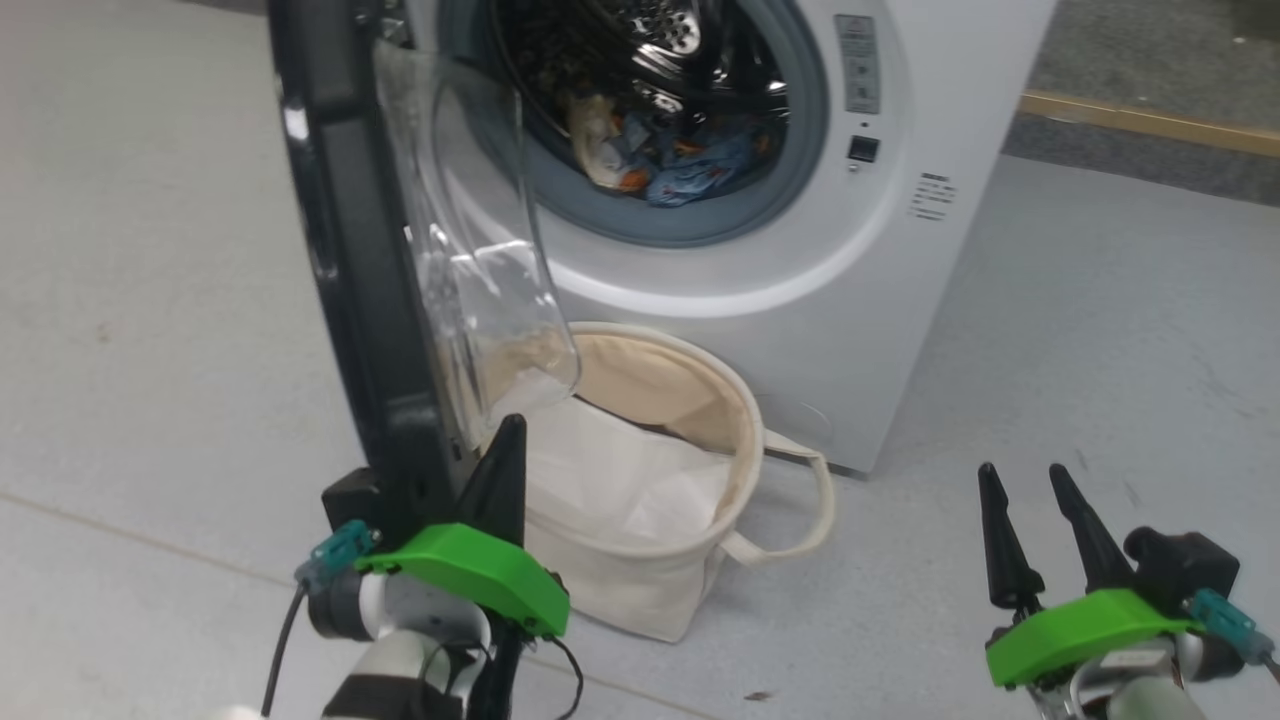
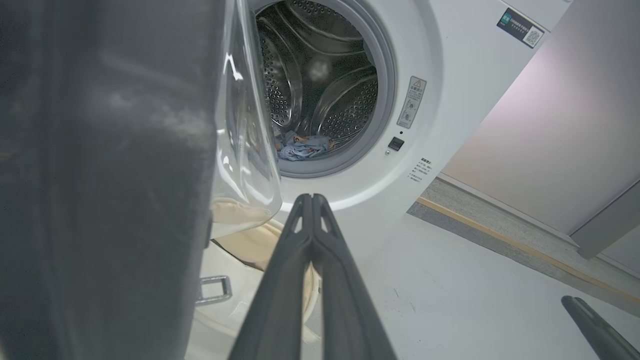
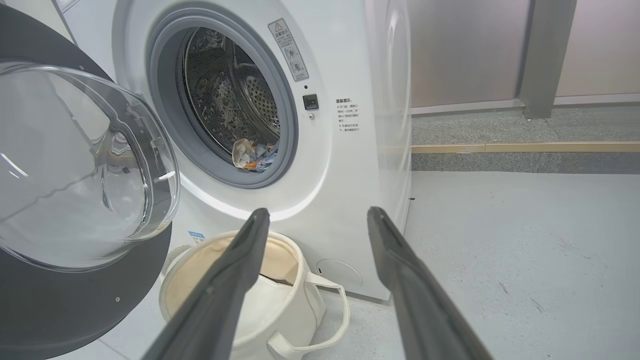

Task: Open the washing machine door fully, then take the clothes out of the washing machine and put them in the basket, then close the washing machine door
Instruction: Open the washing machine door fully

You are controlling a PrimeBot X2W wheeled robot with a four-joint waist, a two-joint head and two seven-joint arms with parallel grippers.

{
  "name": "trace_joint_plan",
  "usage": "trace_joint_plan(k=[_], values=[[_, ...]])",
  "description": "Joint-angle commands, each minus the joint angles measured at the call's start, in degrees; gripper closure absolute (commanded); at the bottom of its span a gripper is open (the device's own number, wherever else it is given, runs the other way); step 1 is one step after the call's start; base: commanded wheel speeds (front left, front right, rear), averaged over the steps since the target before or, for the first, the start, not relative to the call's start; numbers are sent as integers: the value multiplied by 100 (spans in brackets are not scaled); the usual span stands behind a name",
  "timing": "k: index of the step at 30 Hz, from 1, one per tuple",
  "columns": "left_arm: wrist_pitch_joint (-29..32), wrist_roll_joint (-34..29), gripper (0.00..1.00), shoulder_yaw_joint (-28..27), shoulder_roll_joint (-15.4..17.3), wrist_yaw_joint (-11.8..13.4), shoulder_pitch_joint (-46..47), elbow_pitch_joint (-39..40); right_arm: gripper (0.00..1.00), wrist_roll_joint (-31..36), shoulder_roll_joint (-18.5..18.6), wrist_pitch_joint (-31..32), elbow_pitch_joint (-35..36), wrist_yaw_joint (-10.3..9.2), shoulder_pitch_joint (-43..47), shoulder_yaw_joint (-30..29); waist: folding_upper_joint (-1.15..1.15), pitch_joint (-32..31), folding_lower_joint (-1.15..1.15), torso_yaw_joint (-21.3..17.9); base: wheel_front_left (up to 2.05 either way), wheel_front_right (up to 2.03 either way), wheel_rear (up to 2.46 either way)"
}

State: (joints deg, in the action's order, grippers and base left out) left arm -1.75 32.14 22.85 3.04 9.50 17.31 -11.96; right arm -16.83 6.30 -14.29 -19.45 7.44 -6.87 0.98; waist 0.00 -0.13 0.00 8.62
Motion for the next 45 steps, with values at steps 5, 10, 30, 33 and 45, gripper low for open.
trace_joint_plan(k=[5,10,30,33,45], values=[[-251,95,100,-379,48,-34,467,-156,0,-45,108,-71,255,5,-418,204,0,86,0,316,0,0,0],[-429,95,100,-536,191,-44,584,-398,0,-62,96,-71,325,5,-416,205,0,156,0,609,0,0,0],[-1064,200,100,-1078,599,-226,1331,-1130,0,71,230,-7,648,5,-663,454,0,1166,0,1942,0,0,0],[-1141,282,100,-1211,594,-266,1546,-1443,0,113,278,49,725,5,-709,471,0,1347,0,2041,0,0,0],[-1320,417,100,-2098,604,-258,2190,-2067,0,266,432,315,1177,5,-800,373,0,2004,0,2335,0,0,0]])
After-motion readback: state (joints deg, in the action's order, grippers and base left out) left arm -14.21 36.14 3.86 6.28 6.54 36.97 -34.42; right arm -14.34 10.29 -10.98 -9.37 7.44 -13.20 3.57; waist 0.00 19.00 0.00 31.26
